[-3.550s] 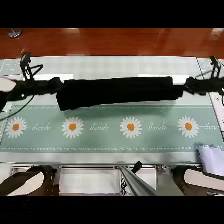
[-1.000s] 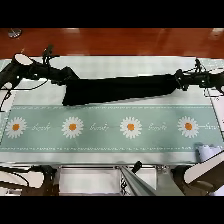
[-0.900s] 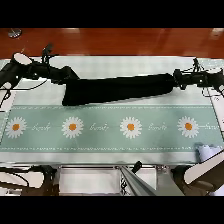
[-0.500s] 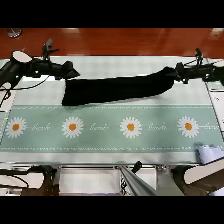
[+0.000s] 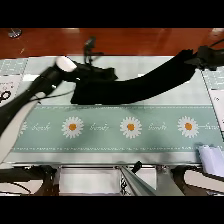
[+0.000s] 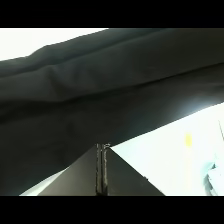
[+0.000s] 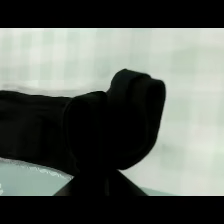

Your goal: Fold the shirts.

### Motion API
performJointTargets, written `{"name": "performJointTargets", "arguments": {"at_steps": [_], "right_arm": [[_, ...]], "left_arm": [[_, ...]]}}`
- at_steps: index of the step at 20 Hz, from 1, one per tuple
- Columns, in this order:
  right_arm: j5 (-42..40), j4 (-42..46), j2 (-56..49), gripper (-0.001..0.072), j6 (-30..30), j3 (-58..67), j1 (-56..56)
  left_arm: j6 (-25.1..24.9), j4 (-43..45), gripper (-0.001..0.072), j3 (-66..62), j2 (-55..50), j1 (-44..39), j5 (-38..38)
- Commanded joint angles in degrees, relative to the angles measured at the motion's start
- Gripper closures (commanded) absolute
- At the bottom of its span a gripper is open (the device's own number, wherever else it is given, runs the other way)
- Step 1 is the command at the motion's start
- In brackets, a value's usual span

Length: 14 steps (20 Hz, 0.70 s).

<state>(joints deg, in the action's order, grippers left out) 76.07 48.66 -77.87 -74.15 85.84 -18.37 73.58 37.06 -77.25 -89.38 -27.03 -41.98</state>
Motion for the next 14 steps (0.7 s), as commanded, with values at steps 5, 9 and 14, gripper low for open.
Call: {"name": "performJointTargets", "arguments": {"at_steps": [5,9,14], "right_arm": [[7.5,5.7,9.7,0.068,-6.1,0.0,0.0],[11.2,5.9,13.5,0.068,-8.0,0.0,0.0],[14.1,6.0,18.1,0.068,-9.3,0.0,0.0]], "left_arm": [[4.7,-4.6,0.0681,0.0,-8.0,-15.5,14.0],[4.7,-9.7,0.0682,-0.1,-12.3,-18.4,15.5],[4.5,-16.9,0.0681,-0.6,-15.5,-19.3,18.4]]}}
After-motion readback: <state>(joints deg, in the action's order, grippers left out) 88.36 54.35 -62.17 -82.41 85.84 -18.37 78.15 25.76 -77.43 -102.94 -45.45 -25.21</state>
